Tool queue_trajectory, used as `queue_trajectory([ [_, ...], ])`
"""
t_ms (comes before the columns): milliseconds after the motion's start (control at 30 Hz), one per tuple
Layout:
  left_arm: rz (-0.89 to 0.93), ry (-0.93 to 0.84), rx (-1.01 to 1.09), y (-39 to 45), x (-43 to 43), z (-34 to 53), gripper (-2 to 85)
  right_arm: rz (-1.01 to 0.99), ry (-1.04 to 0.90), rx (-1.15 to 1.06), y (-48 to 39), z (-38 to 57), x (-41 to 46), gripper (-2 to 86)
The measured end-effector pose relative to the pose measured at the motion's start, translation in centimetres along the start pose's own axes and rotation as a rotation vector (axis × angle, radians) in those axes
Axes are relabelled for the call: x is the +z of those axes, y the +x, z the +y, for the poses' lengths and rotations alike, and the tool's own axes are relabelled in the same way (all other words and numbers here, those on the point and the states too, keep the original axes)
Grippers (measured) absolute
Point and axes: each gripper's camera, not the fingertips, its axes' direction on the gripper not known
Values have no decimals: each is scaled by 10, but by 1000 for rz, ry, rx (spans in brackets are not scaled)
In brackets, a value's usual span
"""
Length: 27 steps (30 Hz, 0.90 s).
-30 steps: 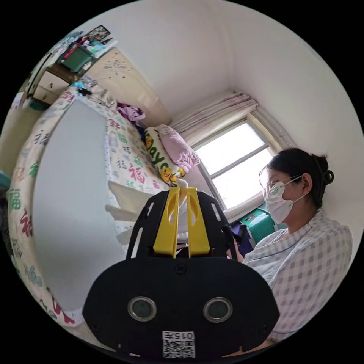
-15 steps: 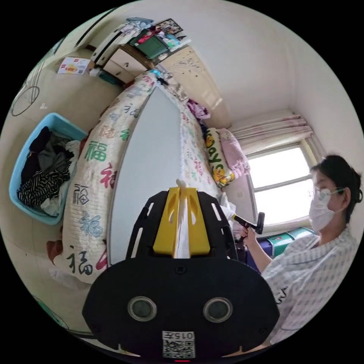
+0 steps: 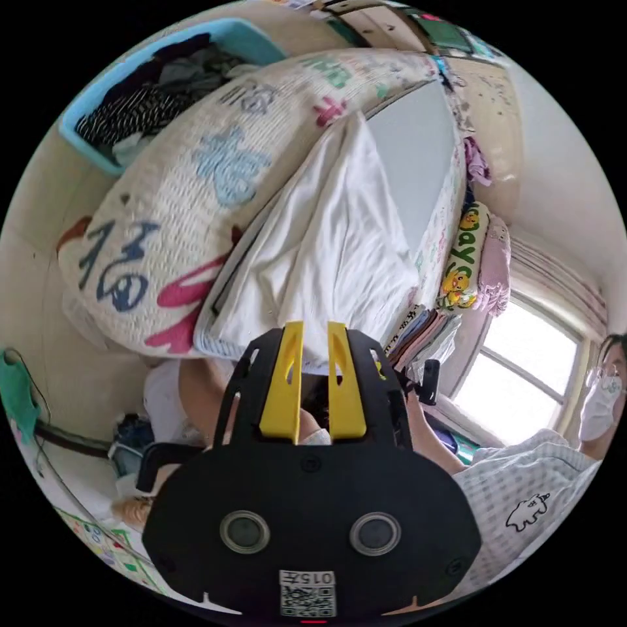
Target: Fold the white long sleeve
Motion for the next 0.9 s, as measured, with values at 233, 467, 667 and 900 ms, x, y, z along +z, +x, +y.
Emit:
queue_trajectory([
  [233,39,-59,-114,7,45,0,88,-204,-37,152,-11,-7,16,87],
  [467,147,-33,-206,0,30,10,0,-373,-34,168,-31,0,-3,25],
  [667,355,68,-174,27,-2,16,-8,-439,101,89,-80,-6,-82,11],
  [900,607,335,450,214,-53,-148,1,-316,517,-328,-239,-198,-276,26],
])
